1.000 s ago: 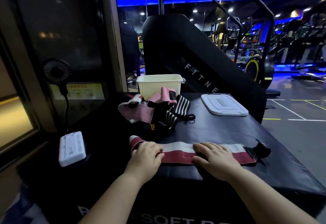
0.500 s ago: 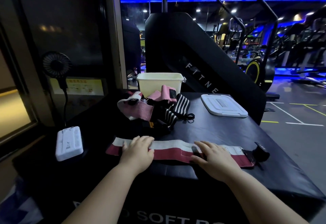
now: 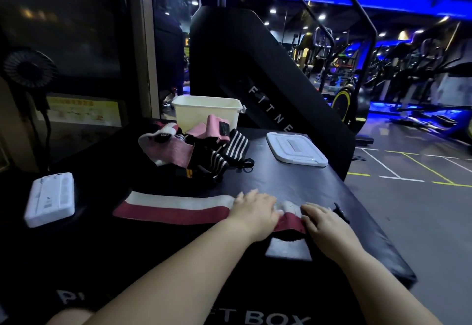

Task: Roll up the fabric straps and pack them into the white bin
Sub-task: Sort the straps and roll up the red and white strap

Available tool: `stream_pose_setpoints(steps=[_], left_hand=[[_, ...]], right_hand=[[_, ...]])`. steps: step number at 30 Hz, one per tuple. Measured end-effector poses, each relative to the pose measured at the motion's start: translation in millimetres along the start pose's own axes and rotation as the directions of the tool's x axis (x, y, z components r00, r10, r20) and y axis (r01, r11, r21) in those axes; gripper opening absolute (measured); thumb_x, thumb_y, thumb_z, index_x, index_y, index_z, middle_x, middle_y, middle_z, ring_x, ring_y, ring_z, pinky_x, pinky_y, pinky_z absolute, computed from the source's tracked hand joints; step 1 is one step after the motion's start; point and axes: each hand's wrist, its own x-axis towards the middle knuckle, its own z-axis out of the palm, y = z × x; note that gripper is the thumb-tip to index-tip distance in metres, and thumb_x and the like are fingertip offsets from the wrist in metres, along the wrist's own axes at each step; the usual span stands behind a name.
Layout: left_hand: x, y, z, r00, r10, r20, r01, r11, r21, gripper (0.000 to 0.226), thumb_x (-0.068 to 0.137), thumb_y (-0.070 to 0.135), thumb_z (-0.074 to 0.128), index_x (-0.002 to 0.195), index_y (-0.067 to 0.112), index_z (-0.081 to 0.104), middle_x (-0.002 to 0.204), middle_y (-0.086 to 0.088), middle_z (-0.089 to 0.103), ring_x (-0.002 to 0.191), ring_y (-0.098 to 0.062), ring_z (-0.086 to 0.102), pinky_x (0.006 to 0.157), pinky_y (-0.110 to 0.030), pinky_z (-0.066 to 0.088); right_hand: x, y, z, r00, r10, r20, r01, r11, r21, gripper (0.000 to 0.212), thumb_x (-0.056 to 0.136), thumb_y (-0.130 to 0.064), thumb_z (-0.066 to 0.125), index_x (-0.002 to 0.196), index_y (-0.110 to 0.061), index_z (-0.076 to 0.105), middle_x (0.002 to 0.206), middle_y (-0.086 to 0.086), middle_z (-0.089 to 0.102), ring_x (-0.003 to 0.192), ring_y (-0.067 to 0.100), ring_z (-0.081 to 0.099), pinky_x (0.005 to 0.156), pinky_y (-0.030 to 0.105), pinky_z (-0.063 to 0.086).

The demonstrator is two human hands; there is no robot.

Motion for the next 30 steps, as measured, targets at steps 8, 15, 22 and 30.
stream_pose_setpoints(steps=[8, 15, 22, 30], left_hand=[[9.4, 23.0, 17.7, 0.986, -0.116, 0.117, 0.111, 0.993, 0.05, 0.055, 0.098, 0.056, 0.02, 0.151, 0.042, 0.018, 0.163, 0.005, 0.013, 0.149, -0.037, 0.002, 0.116, -0.06, -0.005], [2.4, 15.6, 20.6, 0.988, -0.111, 0.11, 0.095, 0.986, 0.14, 0.056, 0.097, 0.062, 0.019, 0.151, 0.044, 0.017, 0.163, 0.007, 0.01, 0.149, -0.033, 0.002, 0.116, -0.059, -0.006], [-11.4, -14.3, 11.8, 0.984, -0.162, 0.07, 0.145, 0.968, 0.205, 0.057, 0.099, 0.059, 0.016, 0.152, 0.041, 0.015, 0.163, 0.01, 0.009, 0.15, -0.027, 0.004, 0.117, -0.056, -0.01], [-37.6, -69.0, -2.3, 0.971, -0.237, 0.029, 0.231, 0.965, 0.126, 0.057, 0.1, 0.056, 0.02, 0.154, 0.037, 0.013, 0.163, 0.01, 0.007, 0.15, -0.023, 0.004, 0.121, -0.043, 0.002]], right_hand=[[-1.5, 3.8, 3.0, 0.996, 0.017, -0.083, -0.016, 1.0, 0.013, 0.027, 0.098, -0.034, 0.048, 0.116, -0.022, 0.064, 0.125, -0.007, 0.061, 0.119, 0.016, 0.052, 0.096, 0.034, 0.041], [-4.7, 4.5, 3.4, 0.995, -0.025, -0.096, 0.028, 0.999, 0.033, 0.03, 0.098, -0.043, 0.047, 0.123, -0.035, 0.062, 0.127, -0.014, 0.058, 0.118, 0.012, 0.051, 0.095, 0.026, 0.037], [-5.2, 6.6, 0.8, 0.998, -0.001, -0.057, 0.001, 1.0, -0.007, 0.039, 0.096, -0.055, 0.042, 0.13, -0.04, 0.056, 0.133, -0.018, 0.051, 0.124, 0.009, 0.045, 0.096, 0.021, 0.03], [-5.9, 6.9, 1.3, 0.999, 0.017, -0.043, -0.017, 1.0, -0.009, 0.039, 0.097, -0.054, 0.043, 0.13, -0.04, 0.056, 0.134, -0.018, 0.051, 0.124, 0.01, 0.045, 0.095, 0.021, 0.03]])
